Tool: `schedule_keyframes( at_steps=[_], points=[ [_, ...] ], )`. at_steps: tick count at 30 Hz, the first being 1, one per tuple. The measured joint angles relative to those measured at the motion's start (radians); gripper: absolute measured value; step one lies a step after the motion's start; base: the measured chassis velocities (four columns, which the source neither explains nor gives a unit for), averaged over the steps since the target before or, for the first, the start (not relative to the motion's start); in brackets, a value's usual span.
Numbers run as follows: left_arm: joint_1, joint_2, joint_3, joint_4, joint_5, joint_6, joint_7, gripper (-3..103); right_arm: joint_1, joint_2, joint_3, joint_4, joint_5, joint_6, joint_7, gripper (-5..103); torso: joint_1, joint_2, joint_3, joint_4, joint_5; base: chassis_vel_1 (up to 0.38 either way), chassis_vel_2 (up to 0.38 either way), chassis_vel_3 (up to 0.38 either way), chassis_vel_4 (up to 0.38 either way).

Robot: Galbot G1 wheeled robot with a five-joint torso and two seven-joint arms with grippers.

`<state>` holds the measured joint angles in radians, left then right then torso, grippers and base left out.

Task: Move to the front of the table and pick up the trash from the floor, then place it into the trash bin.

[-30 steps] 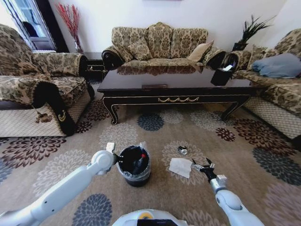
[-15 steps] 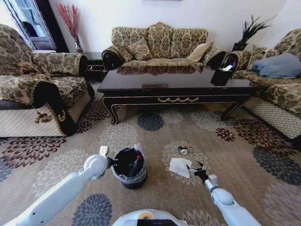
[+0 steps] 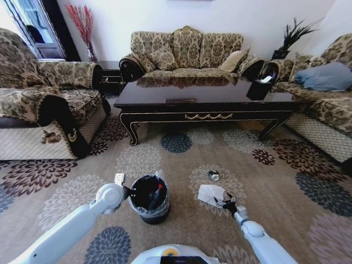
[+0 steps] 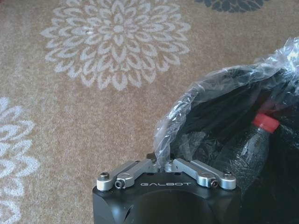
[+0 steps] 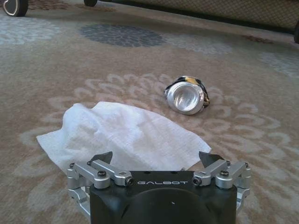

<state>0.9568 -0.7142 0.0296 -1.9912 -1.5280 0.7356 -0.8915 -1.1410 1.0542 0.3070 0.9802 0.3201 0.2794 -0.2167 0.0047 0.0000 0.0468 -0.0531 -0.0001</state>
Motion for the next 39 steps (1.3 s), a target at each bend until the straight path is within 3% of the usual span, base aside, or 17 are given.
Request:
schedule_keyframes(
  at_steps=[5,7,9,17,19,21,22,29,31,33,39],
  points=[
    [-0.003,0.000,-0.001,-0.001,0.000,0.000,0.001,2,0.015,0.009,-0.006,-0.026,-0.010,0.007,-0.018,101,0.000,0.000,0.000,0.0001,0.0000,0.000,0.000,0.000,0.000],
    [-0.008,0.000,0.001,-0.001,0.000,0.000,0.001,2,0.024,0.015,-0.004,-0.057,-0.012,0.020,-0.045,91,0.000,0.000,0.000,-0.0001,0.0001,0.000,0.000,0.000,0.000],
    [-0.008,0.000,0.002,-0.001,0.000,0.000,0.001,2,0.025,0.016,-0.003,-0.061,-0.012,0.022,-0.046,91,0.000,0.000,0.000,-0.0001,0.0001,0.000,0.000,0.000,0.000],
    [-0.009,-0.006,0.003,0.003,0.006,0.000,0.002,2,0.034,0.021,0.014,-0.101,-0.019,0.045,-0.052,54,0.000,0.000,0.000,0.0000,0.0001,0.000,0.000,0.000,0.000],
    [-0.008,-0.006,0.003,0.004,0.009,0.000,0.003,2,0.034,0.021,0.016,-0.102,-0.022,0.050,-0.051,54,0.000,0.000,0.000,0.0000,0.0001,0.000,0.000,0.000,0.000],
    [-0.003,-0.006,0.004,0.005,0.016,0.000,0.008,2,0.030,0.017,0.018,-0.097,-0.022,0.053,-0.049,43,0.000,0.000,0.000,0.0000,0.0001,0.000,0.000,0.000,0.000],
    [-0.003,-0.006,0.004,0.005,0.016,0.000,0.008,2,0.030,0.017,0.018,-0.097,-0.022,0.053,-0.049,43,0.000,0.000,0.000,0.0000,0.0001,0.000,0.000,0.000,0.000],
    [0.003,-0.011,0.009,0.007,0.033,-0.001,0.014,2,0.022,0.010,0.027,-0.081,-0.016,0.055,-0.047,10,0.000,0.000,0.000,0.0001,0.0002,0.000,0.000,0.000,0.000],
    [0.004,-0.013,0.009,0.007,0.034,-0.001,0.014,2,0.020,0.010,0.028,-0.079,-0.016,0.055,-0.047,10,0.000,0.000,0.000,0.0000,0.0003,0.000,0.000,0.000,0.000],
    [0.004,-0.014,0.010,0.007,0.035,-0.001,0.014,2,0.016,0.009,0.030,-0.072,-0.015,0.056,-0.047,2,0.000,0.000,0.000,0.0000,0.0004,0.000,0.000,0.000,0.000],
    [0.004,-0.013,0.013,0.008,0.037,-0.001,0.014,2,0.009,0.008,0.034,-0.056,-0.014,0.056,-0.046,0,0.000,0.000,0.000,0.0000,0.0003,0.000,0.000,0.000,0.000]
  ],
)
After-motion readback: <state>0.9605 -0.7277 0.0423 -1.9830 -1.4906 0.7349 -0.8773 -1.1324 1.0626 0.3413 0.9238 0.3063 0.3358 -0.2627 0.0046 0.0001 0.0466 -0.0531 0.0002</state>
